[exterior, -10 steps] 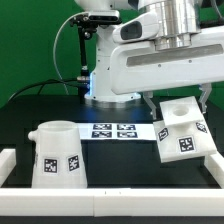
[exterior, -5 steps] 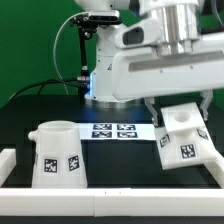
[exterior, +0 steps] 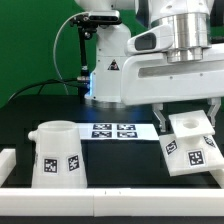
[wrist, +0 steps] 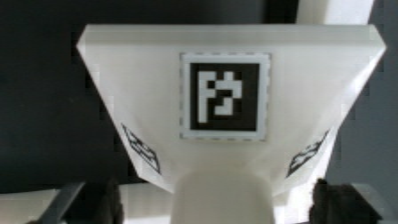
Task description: Assemble lamp
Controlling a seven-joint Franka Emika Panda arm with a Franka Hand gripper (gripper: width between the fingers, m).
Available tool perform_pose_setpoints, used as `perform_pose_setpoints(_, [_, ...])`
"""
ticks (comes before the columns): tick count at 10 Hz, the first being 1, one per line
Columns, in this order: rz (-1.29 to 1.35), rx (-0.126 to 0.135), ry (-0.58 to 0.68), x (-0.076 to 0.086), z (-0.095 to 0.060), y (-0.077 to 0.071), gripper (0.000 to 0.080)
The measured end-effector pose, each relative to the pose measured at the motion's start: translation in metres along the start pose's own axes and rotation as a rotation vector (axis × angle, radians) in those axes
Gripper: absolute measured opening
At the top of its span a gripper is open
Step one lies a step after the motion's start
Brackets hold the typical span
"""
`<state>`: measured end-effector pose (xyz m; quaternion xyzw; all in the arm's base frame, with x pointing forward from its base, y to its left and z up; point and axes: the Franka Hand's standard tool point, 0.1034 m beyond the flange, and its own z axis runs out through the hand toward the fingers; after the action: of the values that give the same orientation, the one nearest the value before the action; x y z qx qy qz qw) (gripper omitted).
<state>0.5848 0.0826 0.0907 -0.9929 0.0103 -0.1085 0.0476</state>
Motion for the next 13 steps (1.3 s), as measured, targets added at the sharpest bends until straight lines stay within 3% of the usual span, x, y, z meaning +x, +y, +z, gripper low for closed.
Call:
perform_pose_setpoints(2, [-0.009,-0.004,0.01,0.001,0.004,0.002,0.0525])
perform_pose_setpoints(4, [-0.038,-0.027,0.077,0.011,0.028,0.008,0.0525])
perform_pose_setpoints(10, [0.001,-0.013,0.118,0.008,0.065,0.003,0.0521])
perform_pose_setpoints(13, [0.004,-0.011,0.122,0.009,0.065,0.002,0.0499])
